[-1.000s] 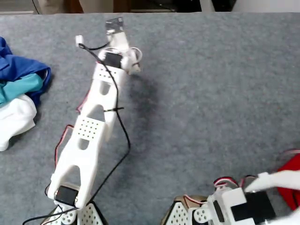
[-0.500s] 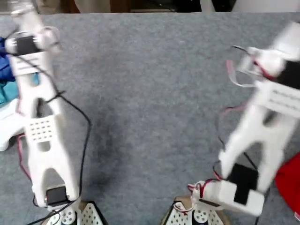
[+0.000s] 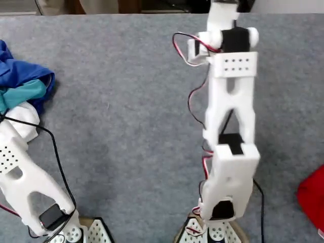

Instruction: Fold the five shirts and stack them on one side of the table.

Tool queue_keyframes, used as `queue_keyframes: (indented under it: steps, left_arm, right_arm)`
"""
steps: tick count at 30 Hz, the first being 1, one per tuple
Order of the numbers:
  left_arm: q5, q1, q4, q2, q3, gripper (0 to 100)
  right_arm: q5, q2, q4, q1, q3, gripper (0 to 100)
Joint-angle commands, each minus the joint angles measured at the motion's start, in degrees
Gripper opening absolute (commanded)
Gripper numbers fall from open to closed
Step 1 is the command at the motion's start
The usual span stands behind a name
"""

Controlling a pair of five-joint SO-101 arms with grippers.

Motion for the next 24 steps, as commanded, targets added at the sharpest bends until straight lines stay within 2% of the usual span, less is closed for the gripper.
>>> queue_keyframes:
  steps: [1,4,7,15,19,24]
  left_arm:
    - [0.7,-0.44,-6.59,-0.31,3.87,19]
    - [2.99,-0.44,-13.89,-0.13,8.79,20]
    - [3.16,-0.44,-17.49,-0.48,11.08,20]
    - [3.08,0.0,-18.99,-0.48,10.9,3]
    - [3.43,1.14,-20.13,-0.57,7.03,2]
    - [3.52,4.13,-17.23,-0.48,-0.18,2]
  right_arm:
    - [0.35,3.74,1.23,-0.48,-6.99,9.7]
    - [0.35,4.18,1.32,-0.48,-6.99,9.7]
    - [0.35,4.18,1.32,-0.31,-6.99,9.7]
    - [0.35,4.18,1.32,1.36,-7.16,9.6]
    - [0.35,4.18,1.32,2.33,-7.34,9.6]
    - [0.26,4.09,1.32,4.26,-7.43,9.6]
